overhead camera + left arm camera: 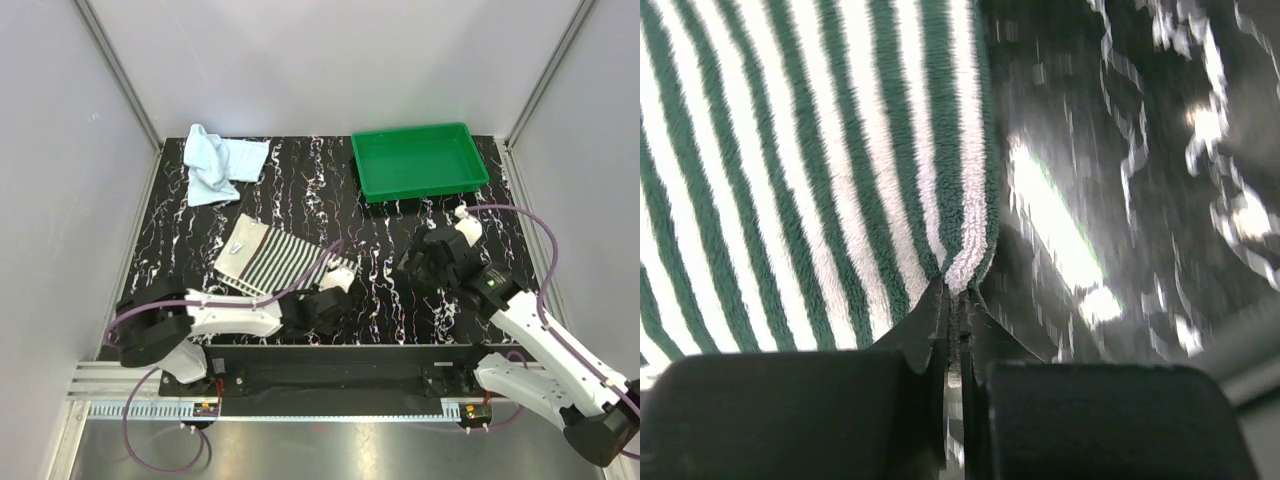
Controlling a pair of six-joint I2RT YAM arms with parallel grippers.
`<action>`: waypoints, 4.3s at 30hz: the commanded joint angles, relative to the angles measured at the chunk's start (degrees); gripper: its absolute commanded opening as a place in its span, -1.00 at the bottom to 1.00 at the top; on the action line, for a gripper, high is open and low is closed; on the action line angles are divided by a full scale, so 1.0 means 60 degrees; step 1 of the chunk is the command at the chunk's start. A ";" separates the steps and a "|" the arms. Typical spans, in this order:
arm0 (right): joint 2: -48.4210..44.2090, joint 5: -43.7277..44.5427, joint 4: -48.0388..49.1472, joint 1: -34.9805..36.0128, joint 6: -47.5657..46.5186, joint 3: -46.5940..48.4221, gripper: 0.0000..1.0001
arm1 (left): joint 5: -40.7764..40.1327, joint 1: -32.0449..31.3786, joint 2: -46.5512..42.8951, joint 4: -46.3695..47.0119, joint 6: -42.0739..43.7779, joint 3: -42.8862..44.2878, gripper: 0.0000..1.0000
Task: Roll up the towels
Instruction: Roll the towel
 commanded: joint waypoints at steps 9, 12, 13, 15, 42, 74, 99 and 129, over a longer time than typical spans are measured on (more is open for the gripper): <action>0.3148 -0.4928 0.3700 -0.0018 -0.1085 -0.0543 0.77 | -0.0176 -0.0598 -0.3462 0.0919 -0.1709 -0.2855 -1.00; 0.4494 -0.5868 0.4492 -0.0018 -0.1116 -0.0499 0.67 | -0.0337 -0.0598 -0.3975 0.0934 -0.1900 -0.3310 -1.00; 0.4673 -0.6145 0.4885 -0.0018 -0.1072 -0.0514 0.62 | -0.0396 -0.0613 -0.4092 0.0949 -0.1973 -0.3399 -1.00; 0.4966 -0.6483 0.5414 -0.0018 -0.0824 -0.0703 0.58 | -0.0455 -0.0613 -0.4457 0.0992 -0.2163 -0.3604 -1.00; 0.8250 -0.6939 0.7775 0.0187 -0.0193 -0.1231 -0.34 | -0.0675 -0.0598 -0.6774 0.1198 -0.3072 -0.5069 -1.00; 0.9537 -0.4860 -0.0970 -0.0076 -0.3328 0.4510 -0.77 | 0.2972 0.1949 -0.6818 0.3029 -0.5549 -0.6842 -1.00; 0.3389 -0.5968 0.5070 -0.0648 -0.1806 -0.0811 0.13 | 0.6414 0.4572 -0.4812 0.5181 -0.5636 -0.6959 -1.00; 0.5698 -0.5958 0.8362 0.0012 -0.1335 -0.2082 0.54 | 0.6240 0.4924 -0.4782 0.4567 -0.4991 -0.6578 -1.00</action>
